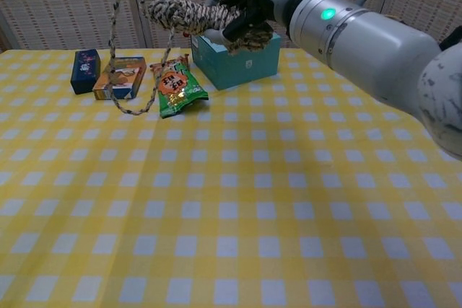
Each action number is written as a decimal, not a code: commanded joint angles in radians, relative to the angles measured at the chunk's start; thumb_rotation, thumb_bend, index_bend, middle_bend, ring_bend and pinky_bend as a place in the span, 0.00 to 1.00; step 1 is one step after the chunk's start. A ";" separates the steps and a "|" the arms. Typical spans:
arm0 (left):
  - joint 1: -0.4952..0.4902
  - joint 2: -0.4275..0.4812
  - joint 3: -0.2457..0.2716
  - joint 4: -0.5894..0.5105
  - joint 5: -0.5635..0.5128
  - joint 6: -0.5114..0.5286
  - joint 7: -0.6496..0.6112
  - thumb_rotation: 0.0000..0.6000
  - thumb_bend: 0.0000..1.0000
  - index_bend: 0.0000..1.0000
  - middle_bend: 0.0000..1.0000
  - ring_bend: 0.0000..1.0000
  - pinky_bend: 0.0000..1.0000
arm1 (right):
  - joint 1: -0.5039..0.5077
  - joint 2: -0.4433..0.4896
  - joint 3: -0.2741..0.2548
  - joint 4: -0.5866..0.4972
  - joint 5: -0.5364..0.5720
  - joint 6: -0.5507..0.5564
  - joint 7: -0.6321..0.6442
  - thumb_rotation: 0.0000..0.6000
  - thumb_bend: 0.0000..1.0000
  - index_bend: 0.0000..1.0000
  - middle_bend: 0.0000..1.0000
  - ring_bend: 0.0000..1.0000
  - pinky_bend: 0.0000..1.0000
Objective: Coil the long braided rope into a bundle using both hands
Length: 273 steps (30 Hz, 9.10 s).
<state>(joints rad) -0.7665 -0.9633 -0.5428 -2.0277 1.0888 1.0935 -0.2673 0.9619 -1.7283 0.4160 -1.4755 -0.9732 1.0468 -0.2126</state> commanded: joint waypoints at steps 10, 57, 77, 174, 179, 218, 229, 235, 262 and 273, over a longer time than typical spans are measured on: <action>-0.137 -0.112 -0.048 0.025 -0.175 0.014 0.107 1.00 0.40 0.76 1.00 1.00 1.00 | 0.034 -0.081 0.000 0.060 -0.083 -0.004 0.084 1.00 0.41 0.80 0.69 0.56 0.59; -0.077 -0.236 0.108 0.367 -0.405 -0.026 0.258 1.00 0.40 0.75 1.00 1.00 1.00 | -0.134 -0.069 -0.100 0.226 -0.561 0.353 0.745 1.00 0.35 0.85 0.71 0.59 0.66; 0.079 -0.153 0.220 0.317 -0.264 -0.076 0.208 1.00 0.40 0.75 1.00 1.00 1.00 | -0.137 -0.169 0.020 0.346 -0.490 0.476 0.780 1.00 0.35 0.87 0.72 0.60 0.67; -0.137 -0.372 0.016 0.233 0.146 0.188 0.291 1.00 0.40 0.75 1.00 1.00 1.00 | -0.017 -0.154 -0.057 0.176 -0.411 0.132 0.321 1.00 0.38 0.90 0.74 0.60 0.67; -0.154 -0.389 0.011 0.271 0.087 0.171 0.328 1.00 0.40 0.75 1.00 1.00 1.00 | -0.018 -0.128 -0.091 0.160 -0.455 0.109 0.403 1.00 0.36 0.90 0.74 0.60 0.67; -0.055 -0.344 0.058 0.413 -0.302 0.017 0.337 1.00 0.40 0.75 1.00 1.00 1.00 | -0.106 -0.187 -0.064 0.294 -0.593 0.448 0.782 1.00 0.29 0.92 0.75 0.60 0.69; 0.026 -0.285 0.154 0.383 -0.276 -0.015 0.344 1.00 0.40 0.75 1.00 1.00 1.00 | -0.109 -0.214 0.010 0.312 -0.568 0.533 0.824 1.00 0.29 0.93 0.76 0.61 0.69; 0.057 -0.261 0.190 0.371 -0.253 -0.026 0.345 1.00 0.40 0.75 1.00 1.00 1.00 | -0.100 -0.234 0.037 0.331 -0.556 0.557 0.830 1.00 0.29 0.93 0.76 0.62 0.70; 0.142 -0.189 0.236 0.287 -0.099 -0.037 0.242 1.00 0.39 0.66 1.00 1.00 1.00 | -0.113 -0.222 0.024 0.375 -0.542 0.568 0.811 1.00 0.29 0.93 0.76 0.62 0.70; 0.169 -0.107 0.272 0.247 -0.023 -0.071 0.222 1.00 0.32 0.13 0.37 0.37 0.58 | -0.164 -0.126 -0.042 0.305 -0.565 0.534 0.769 1.00 0.30 0.93 0.76 0.62 0.70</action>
<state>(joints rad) -0.6030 -1.0737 -0.2745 -1.7802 1.0596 1.0165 -0.0435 0.8063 -1.8647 0.3829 -1.1606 -1.5335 1.5855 0.5647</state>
